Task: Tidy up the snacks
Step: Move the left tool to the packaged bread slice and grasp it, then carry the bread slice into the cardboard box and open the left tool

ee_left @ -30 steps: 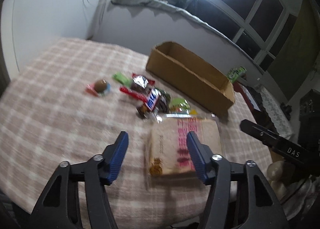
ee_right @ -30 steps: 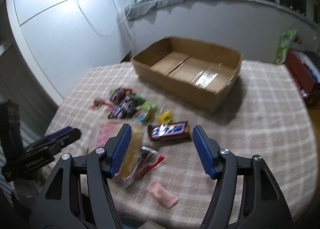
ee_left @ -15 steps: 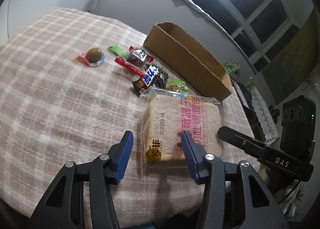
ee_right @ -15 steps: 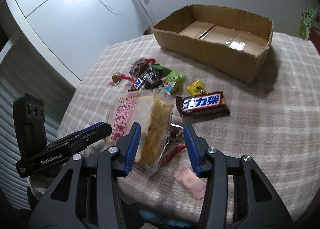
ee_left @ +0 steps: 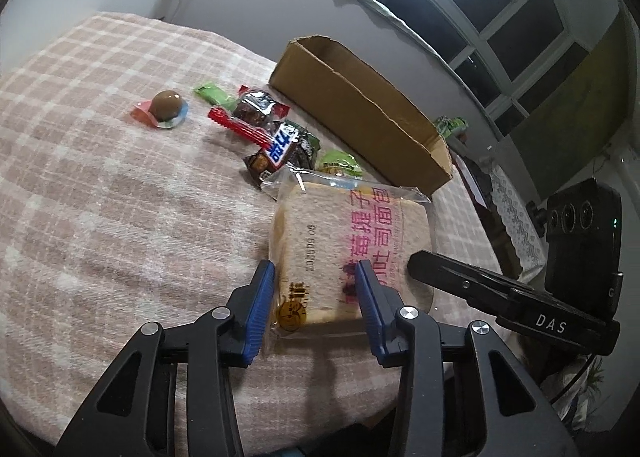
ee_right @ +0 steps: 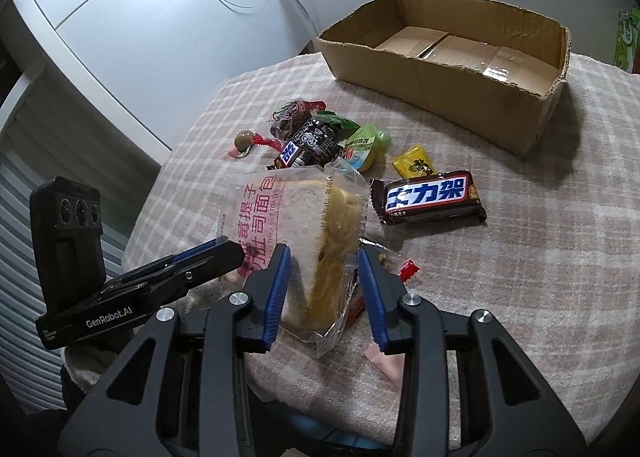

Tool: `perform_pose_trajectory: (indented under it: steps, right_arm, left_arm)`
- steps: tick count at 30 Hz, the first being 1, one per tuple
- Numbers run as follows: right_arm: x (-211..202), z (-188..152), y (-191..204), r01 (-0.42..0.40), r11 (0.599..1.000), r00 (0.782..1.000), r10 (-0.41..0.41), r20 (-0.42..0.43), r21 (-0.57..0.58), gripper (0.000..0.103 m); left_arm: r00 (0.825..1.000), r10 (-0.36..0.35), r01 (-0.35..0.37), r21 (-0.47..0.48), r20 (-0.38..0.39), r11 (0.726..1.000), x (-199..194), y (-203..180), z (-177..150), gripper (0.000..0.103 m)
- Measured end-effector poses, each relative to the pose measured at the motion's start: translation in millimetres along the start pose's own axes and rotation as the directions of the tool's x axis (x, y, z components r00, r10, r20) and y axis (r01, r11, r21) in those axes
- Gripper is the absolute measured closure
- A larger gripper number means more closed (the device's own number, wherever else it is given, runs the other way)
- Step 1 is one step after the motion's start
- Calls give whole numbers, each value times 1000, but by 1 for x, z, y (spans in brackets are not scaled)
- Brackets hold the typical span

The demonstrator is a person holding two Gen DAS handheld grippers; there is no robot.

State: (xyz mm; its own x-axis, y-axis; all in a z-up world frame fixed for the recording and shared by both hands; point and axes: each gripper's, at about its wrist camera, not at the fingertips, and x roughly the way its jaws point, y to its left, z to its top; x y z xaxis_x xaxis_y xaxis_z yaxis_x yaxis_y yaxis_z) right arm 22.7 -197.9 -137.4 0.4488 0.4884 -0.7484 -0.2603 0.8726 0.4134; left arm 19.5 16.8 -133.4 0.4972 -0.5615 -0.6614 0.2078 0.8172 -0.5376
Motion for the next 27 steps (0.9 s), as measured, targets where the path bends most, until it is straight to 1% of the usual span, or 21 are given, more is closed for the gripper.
perform_pose_trajectory:
  steps: [3,6,10,14,20,27]
  right_arm:
    - [0,0,4,7,1000,1000,-7,3,-12,66]
    - [-2,0,7,23,999,1000,-22,13,-35,66]
    - [-5,1,6,14,999,1000,-13,17,-30,66]
    - [-14,4,6,17,999,999,-16,40,-36,66]
    - [-35,18,4,21,999,996,-17,86,-41,66]
    - [-61,48,-4,49,997,986,-39,160,-57,66]
  left_arm:
    - [1000,19,-19,24,6,1000,0,-6,0,63]
    - [1000,16,-17,25,15,1000,-2,-9,1,63]
    - [999,20,-21,43,28,999,-6,-14,4,63]
    - [999,15,-18,67,45,998,-9,-24,10,63]
    - [997,-12,2,117,83,993,-10,-44,32,63]
    - [992,-35,12,179,125,984,-1,-66,66,63]
